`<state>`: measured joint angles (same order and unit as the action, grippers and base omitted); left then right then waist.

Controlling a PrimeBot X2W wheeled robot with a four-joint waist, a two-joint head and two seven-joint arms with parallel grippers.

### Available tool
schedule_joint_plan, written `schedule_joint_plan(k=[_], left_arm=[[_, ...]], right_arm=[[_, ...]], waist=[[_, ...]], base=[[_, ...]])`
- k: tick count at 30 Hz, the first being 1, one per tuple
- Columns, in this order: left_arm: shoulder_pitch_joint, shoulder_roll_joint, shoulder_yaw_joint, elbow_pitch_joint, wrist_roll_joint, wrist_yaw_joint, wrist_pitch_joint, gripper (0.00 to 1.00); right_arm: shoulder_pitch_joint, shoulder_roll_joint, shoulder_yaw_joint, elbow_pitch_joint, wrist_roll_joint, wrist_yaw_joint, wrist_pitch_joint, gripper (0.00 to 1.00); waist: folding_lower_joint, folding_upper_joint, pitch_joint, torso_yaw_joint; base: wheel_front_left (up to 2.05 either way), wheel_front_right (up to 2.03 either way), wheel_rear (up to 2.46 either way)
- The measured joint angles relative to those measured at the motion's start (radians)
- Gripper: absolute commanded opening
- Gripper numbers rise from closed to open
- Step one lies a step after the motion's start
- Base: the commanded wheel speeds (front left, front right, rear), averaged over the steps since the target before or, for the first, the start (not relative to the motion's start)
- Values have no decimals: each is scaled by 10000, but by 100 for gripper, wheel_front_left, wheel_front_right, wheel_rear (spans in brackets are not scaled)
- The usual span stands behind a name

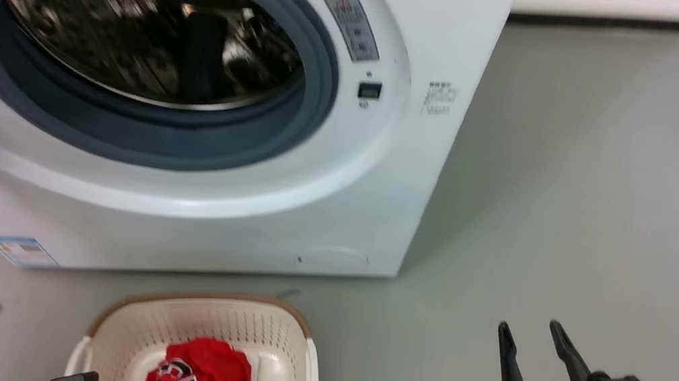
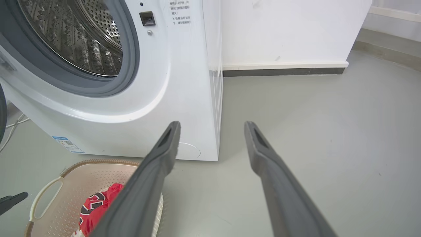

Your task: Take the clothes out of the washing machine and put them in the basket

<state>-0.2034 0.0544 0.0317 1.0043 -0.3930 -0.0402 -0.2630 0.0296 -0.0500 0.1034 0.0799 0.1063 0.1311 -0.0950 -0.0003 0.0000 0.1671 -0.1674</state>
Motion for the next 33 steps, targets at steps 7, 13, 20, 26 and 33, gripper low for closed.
schedule_joint_plan(k=[7,13,20,26,33], left_arm=[[820,-35,105,-2497,286,-142,0,100],[922,-33,-79,-4980,769,-48,0,100],[969,-19,-234,-7340,2011,98,0,100],[1578,339,-370,-8259,2838,328,0,100],[2625,464,-470,-8999,3037,546,190,100]], right_arm=[[785,-2,-370,-752,-190,-2,477,100],[911,0,-658,-1214,-290,0,587,100],[978,-2,-1012,-1546,-479,0,594,100],[1017,-2,-1037,-1709,-681,0,564,100],[1160,0,-1041,-1787,-888,0,543,100]], waist=[[-2,0,-1362,557],[-1,0,-1806,1008],[2,0,-2032,1166],[2,0,-2226,1175],[3,0,-2406,1297]], base=[[0,0,0],[0,0,0],[0,0,0],[0,0,0],[0,0,0]])
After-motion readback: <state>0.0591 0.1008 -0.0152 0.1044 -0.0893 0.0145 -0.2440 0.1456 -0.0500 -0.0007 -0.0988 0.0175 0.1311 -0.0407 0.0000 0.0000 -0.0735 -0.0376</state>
